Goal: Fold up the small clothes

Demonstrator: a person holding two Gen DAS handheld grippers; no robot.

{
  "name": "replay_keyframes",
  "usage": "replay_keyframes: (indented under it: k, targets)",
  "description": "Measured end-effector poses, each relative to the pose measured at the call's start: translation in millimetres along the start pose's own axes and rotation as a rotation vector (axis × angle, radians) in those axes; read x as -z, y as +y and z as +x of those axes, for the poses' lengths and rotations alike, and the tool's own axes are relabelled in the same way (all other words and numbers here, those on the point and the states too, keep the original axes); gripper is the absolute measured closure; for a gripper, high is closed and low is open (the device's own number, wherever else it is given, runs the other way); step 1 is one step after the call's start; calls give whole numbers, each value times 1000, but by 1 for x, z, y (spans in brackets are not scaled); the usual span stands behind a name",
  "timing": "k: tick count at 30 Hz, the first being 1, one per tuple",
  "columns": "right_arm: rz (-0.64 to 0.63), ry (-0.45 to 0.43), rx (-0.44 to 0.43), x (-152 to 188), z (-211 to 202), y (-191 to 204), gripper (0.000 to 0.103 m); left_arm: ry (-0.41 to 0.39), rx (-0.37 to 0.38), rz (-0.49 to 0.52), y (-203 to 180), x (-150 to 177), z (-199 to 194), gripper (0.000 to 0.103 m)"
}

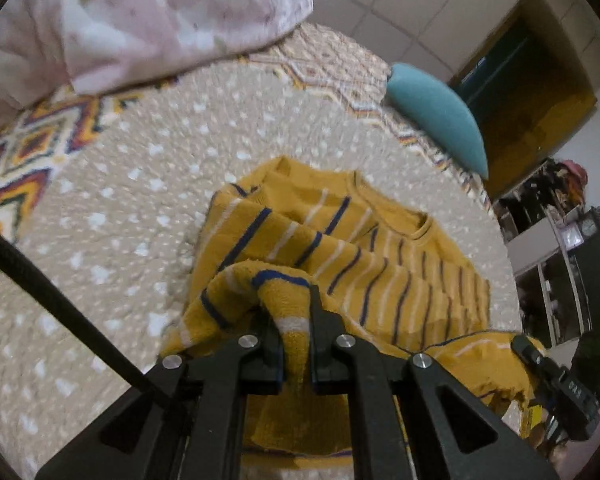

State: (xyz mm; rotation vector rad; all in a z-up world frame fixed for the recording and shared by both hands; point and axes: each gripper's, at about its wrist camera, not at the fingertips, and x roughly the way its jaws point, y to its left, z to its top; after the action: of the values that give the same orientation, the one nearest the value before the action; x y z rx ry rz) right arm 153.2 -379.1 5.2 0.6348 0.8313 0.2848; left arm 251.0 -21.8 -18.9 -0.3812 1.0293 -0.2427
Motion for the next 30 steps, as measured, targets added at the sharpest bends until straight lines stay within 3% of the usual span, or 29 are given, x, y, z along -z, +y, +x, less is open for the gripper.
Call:
replay_keyframes:
  k: [5,10,14,18,22,27,30]
  targets:
    - [164,11,-76,-26,31,-44,86,41,145,-125,24,-24,25,88]
    - [312,4,-110,-48,62,-78,54,76,314,-327,49,-49,50,69]
    - [407,-10,-123,-57,75,-96,50,30,383,-437,65,-61,52,54]
    - [442,-30,-130,-68,79,-104,49,-40,310,-439,74,-80,41,44]
    - [450,-52,-81,-86,76,-109,40,-41,227,-394,77,-81,30,44]
    - [398,-106,1,-99,42,-105,36,-22,121,-252,71,-54,11,37]
    - [283,-69,45,-86,12,-94,34,-4,89,-141,70,-27,1,33]
